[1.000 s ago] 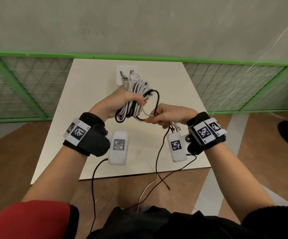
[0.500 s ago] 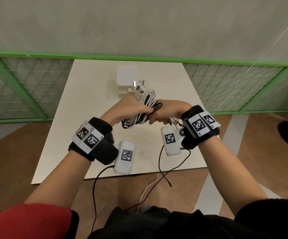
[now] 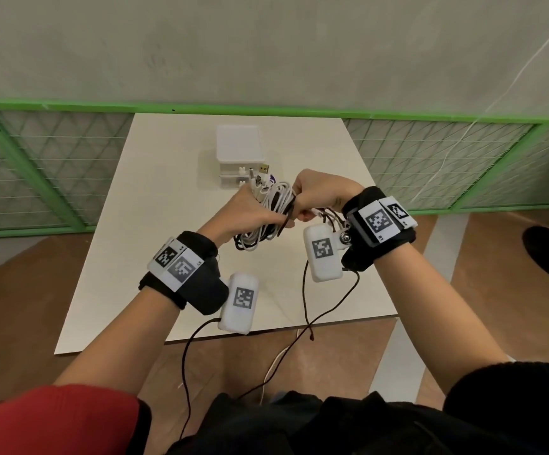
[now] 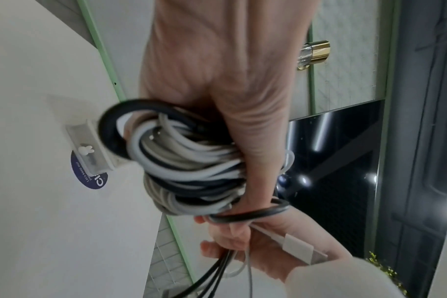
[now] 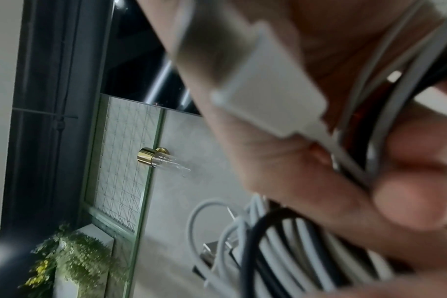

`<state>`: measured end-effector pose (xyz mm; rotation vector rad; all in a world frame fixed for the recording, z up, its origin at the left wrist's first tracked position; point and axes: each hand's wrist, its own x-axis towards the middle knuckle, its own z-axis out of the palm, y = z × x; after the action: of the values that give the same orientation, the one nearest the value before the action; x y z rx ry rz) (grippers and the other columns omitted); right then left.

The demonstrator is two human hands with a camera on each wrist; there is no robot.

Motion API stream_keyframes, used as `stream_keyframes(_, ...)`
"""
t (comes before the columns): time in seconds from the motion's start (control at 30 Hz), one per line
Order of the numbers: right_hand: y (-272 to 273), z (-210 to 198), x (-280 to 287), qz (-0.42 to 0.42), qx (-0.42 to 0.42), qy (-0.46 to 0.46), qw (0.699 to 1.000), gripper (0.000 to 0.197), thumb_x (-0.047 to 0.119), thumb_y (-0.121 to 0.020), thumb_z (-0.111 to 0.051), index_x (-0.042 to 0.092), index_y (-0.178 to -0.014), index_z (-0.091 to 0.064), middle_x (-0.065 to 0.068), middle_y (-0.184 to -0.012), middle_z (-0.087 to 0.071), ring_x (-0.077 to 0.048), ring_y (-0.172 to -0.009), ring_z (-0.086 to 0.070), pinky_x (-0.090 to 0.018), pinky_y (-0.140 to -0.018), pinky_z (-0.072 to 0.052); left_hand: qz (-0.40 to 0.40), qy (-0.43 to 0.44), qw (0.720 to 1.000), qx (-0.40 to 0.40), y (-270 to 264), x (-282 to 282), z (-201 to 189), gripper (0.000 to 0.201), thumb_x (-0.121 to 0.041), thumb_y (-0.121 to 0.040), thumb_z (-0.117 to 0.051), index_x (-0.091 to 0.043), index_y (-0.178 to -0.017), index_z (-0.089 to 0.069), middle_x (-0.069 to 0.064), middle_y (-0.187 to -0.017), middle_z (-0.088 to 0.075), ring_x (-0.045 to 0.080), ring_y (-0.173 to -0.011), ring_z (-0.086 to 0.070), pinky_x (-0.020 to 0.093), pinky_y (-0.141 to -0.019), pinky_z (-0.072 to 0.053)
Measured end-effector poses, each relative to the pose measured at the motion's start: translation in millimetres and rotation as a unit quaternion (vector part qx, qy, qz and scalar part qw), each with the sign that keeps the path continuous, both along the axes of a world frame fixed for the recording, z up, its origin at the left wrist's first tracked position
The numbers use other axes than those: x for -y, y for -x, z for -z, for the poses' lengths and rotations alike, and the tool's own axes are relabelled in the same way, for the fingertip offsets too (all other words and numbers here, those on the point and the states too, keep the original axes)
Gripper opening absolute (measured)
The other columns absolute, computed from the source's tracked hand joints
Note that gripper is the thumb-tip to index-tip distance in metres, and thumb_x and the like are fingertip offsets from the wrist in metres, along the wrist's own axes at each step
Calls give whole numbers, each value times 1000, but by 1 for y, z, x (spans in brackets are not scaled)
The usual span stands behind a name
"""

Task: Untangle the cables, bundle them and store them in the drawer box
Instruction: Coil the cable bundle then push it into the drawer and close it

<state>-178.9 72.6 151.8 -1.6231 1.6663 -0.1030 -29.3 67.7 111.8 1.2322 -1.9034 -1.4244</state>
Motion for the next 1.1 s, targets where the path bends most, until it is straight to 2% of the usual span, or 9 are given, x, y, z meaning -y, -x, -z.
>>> stream_keyframes(0.07, -2, 2, 2, -8, 4, 10, 1000, 27, 0, -70, -71, 9, -49, -57, 6, -35, -52, -8, -36, -43, -18, -46, -36, 0, 0, 1000, -10, -1, -1, -1, 36, -3, -64, -77, -5, -99, -67, 13, -94, -72, 25, -90, -68, 38, -84, -55)
stream_keyframes(0.17, -3, 5, 5, -8, 20, 2, 1000, 19, -3, -70, -70, 3, -56, -59, 4, -38, -52, -12, -41, -43, -19, -45, -35, -1, -23, 999, -34, -2, -4, 3, 31, 5, -66, -72, 1, -96, -66, 15, -87, -70, 19, -75, -65, 35, -75, -54)
stream_keyframes(0.33, -5, 8, 8, 5, 70, 2, 998, 23, -11, -73, -60, 2, -56, -56, 4, -34, -48, -7, -33, -38, -15, -38, -30, -80, -46, 995, -44, -1, -1, 14, 40, -17, -50, -71, -6, -88, -68, 7, -73, -68, 21, -66, -63, 35, -66, -54)
stream_keyframes(0.5, -7, 4, 13, -1, 102, 16, 995, 27, -6, -76, -60, 6, -54, -52, 8, -36, -46, -7, -34, -37, -21, -45, -30, -103, -9, 993, -50, -5, 7, 6, 20, -14, -51, -68, -12, -71, -66, 2, -64, -65, 18, -60, -60, 34, -63, -52)
stream_keyframes(0.67, 0, -3, 17, 22, 133, 90, 987, 22, 13, -76, -72, 11, -61, -56, 7, -44, -52, -8, -42, -44, -18, -46, -36, -161, -18, 979, -125, -17, 20, 1, 47, -18, -45, -73, 4, -85, -63, 14, -71, -64, 25, -58, -60, 31, -53, -49)
stream_keyframes(0.73, 6, 0, 15, 13, 139, 116, 983, 31, 22, -80, -71, 13, -54, -56, 5, -45, -53, -9, -43, -45, -18, -49, -38, -180, -33, 969, -166, -22, 26, -2, 54, -20, -41, -76, 1, -89, -63, 10, -75, -66, 23, -62, -62, 28, -55, -50)
stream_keyframes(0.83, 7, 11, 13, 38, 205, 126, 970, 40, 16, -87, -61, 17, -50, -47, 10, -41, -42, -8, -41, -37, -25, -57, -39, -163, -49, 968, -184, -26, 27, -10, 17, -1, -59, -71, -10, -71, -62, -6, -53, -64, 10, -47, -60, 18, -47, -47)
stream_keyframes(0.93, 1, 17, 14, 73, 237, 115, 962, 38, 5, -89, -51, 17, -53, -44, 12, -40, -32, -6, -36, -30, -29, -55, -40, -96, -45, 983, -150, -23, 22, -16, 18, -2, -57, -68, -15, -68, -62, -8, -52, -64, 8, -47, -59, 19, -46, -47)
stream_keyframes(1.1, 3, 8, 13, 74, 264, 48, 960, 35, 0, -89, -42, 15, -58, -38, 10, -42, -27, -8, -37, -20, -21, -44, -35, -84, -33, 988, -125, -20, 20, -17, 17, 0, -62, -72, -13, -71, -65, -7, -56, -65, 11, -53, -61, 22, -49, -49)
